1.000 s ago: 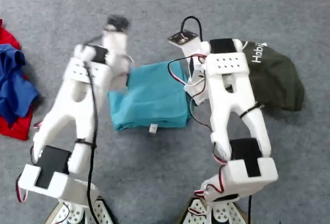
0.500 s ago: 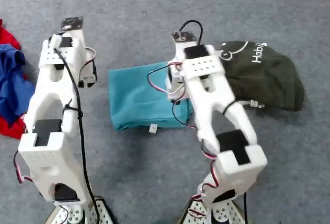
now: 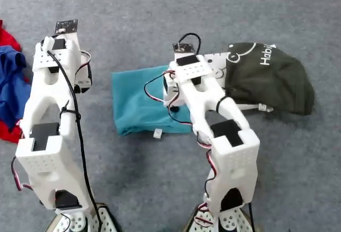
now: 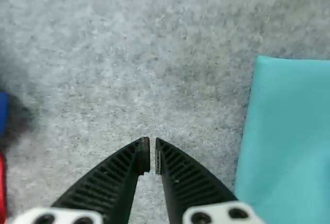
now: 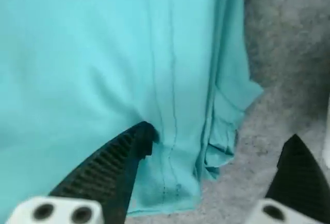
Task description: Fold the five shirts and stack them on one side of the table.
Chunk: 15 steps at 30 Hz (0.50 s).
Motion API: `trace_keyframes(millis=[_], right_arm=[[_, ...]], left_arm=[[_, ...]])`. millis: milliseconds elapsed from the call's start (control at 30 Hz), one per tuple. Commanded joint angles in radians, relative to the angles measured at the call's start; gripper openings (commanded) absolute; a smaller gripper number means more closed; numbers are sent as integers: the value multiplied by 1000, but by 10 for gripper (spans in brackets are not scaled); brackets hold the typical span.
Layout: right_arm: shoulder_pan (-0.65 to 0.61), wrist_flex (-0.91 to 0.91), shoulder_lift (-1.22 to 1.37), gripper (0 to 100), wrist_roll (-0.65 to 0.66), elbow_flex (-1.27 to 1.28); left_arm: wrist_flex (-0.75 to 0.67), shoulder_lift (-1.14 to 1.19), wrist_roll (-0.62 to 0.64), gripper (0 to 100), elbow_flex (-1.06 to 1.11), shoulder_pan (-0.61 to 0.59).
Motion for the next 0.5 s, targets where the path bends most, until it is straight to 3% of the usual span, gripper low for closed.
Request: trace_keyframes(millis=[0, 133, 367, 467], right_arm=[[-12, -2, 85, 399, -15, -10], [-12, 28, 134, 344, -15, -59], [-11, 149, 185, 49, -9, -174], [-3, 229, 202, 42, -9, -248]], left_arm=[[17, -9, -9, 48, -47, 2], [38, -9, -9, 48, -48, 2], [38, -11, -9, 48, -48, -5], [37, -11, -9, 48, -48, -5]])
